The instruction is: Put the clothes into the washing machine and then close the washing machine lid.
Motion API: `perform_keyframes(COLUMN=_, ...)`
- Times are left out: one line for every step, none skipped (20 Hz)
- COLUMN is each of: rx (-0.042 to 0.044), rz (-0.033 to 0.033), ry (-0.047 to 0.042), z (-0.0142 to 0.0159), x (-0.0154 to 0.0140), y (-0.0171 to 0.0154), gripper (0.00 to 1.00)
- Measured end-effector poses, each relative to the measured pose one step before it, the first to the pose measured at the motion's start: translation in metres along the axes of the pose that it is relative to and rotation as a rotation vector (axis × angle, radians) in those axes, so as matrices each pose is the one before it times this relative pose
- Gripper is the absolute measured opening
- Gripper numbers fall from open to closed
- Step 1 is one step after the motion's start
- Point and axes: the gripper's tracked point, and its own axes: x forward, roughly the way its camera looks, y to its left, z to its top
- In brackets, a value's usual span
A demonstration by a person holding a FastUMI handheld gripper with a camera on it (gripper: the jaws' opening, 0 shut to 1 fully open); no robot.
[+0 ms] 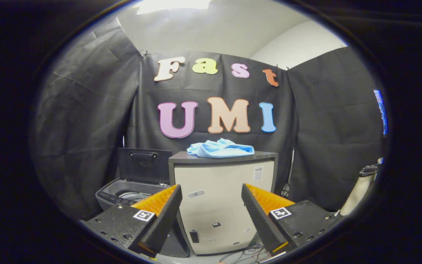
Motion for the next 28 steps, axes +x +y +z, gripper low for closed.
perform_keyframes(rx=0.00267, rz=-0.00079, ry=-0.00197, z=0.00046, x=0.00185, y=-0.00066, gripper=0.99)
perform_keyframes(rx=0.00018, rz=-0.00211, ry=0.00191, z=0.00031, x=0.00311, y=-0.00039, gripper=0.99)
perform_keyframes(rx=0.00074, rz=-0.00398, ry=0.00447, z=-0.00105, x=0.00451, y=-0.00041, gripper=0.99)
perform_keyframes(rx=0.00223, rz=-0.00365, ry=0.00445, z=0.00143, x=0.00457, y=-0.00043, gripper=0.99)
perform_keyframes(rx=0.00193, rz=-0.00337, ry=0.0017, z=0.00292, x=0.00588, y=0.00041, gripper=0.99)
perform_keyframes(rx=-0.00186, rz=0.00082, ry=0.00389, z=0.00488, x=0.00725, y=0.00058, gripper=0.99)
perform_keyframes(rx=-0.00495, rz=0.0132, ry=-0.00165, z=0.00555, x=0.00834, y=0.00243, gripper=0.99)
perform_keyframes(rx=0.00241, rz=0.02572, ry=0.00652, z=0.00774, x=0.01185, y=0.00527, gripper=0.99)
perform_keyframes(rx=-0.00113, rz=0.01824, ry=0.02162, z=0.00245, x=0.01168, y=0.00185, gripper=0.99)
perform_keyframes(rx=-0.00103, rz=0.00643, ry=0.01961, z=0.00706, x=0.01259, y=-0.00148, gripper=0.99)
perform_keyframes(rx=-0.00386, rz=0.00592, ry=0.01382, z=0.00845, x=0.01288, y=-0.00172, gripper=0.99)
perform_keyframes(rx=0.00166, rz=0.00652, ry=0.01054, z=0.01055, x=0.01368, y=-0.00063, gripper=0.99)
perform_keyframes(rx=-0.00174, rz=-0.00461, ry=0.00503, z=0.00869, x=0.0135, y=-0.0033, gripper=0.99)
perform_keyframes(rx=0.00015, rz=-0.00977, ry=0.00682, z=0.01031, x=0.01473, y=-0.00458, gripper=0.99)
perform_keyframes(rx=-0.00434, rz=-0.00537, ry=0.01642, z=0.00504, x=0.01499, y=-0.00309, gripper=0.99)
perform_keyframes(rx=-0.00277, rz=0.00109, ry=0.01172, z=0.00905, x=0.0168, y=-0.00127, gripper=0.99)
perform_keyframes(rx=-0.00215, rz=0.0059, ry=0.03671, z=0.00368, x=0.01677, y=-0.00049, gripper=0.99)
perform_keyframes(rx=0.00459, rz=0.00712, ry=0.03197, z=0.00611, x=0.01754, y=0.00006, gripper=0.99)
perform_keyframes(rx=-0.00035, rz=-0.00379, ry=0.02384, z=0.00794, x=0.01754, y=-0.00232, gripper=0.99)
perform_keyframes(rx=-0.00824, rz=0.00184, ry=0.02088, z=0.00944, x=0.01842, y=-0.0013, gripper=0.99)
perform_keyframes(rx=-0.00987, rz=0.00989, ry=0.01294, z=0.00892, x=0.0193, y=0.00132, gripper=0.99)
perform_keyframes(rx=-0.00133, rz=0.00685, ry=0.01619, z=0.00699, x=0.0181, y=0.00133, gripper=0.99)
perform_keyframes(rx=-0.00854, rz=0.00615, ry=0.02468, z=0.00363, x=0.01689, y=0.00035, gripper=0.99)
perform_keyframes(rx=-0.00766, rz=0.00508, ry=0.02555, z=0.00027, x=0.01656, y=0.00154, gripper=0.99)
perform_keyframes(rx=-0.01017, rz=-0.00103, ry=0.04043, z=-0.00317, x=0.01729, y=-0.0011, gripper=0.99)
perform_keyframes(rx=0.00298, rz=-0.01414, ry=0.04371, z=-0.00562, x=0.01457, y=-0.00274, gripper=0.99)
perform_keyframes(rx=0.00592, rz=-0.01023, ry=0.04929, z=-0.00875, x=0.01409, y=-0.00299, gripper=0.99)
perform_keyframes(rx=0.01765, rz=-0.01335, ry=0.03458, z=-0.00372, x=0.01157, y=-0.00225, gripper=0.99)
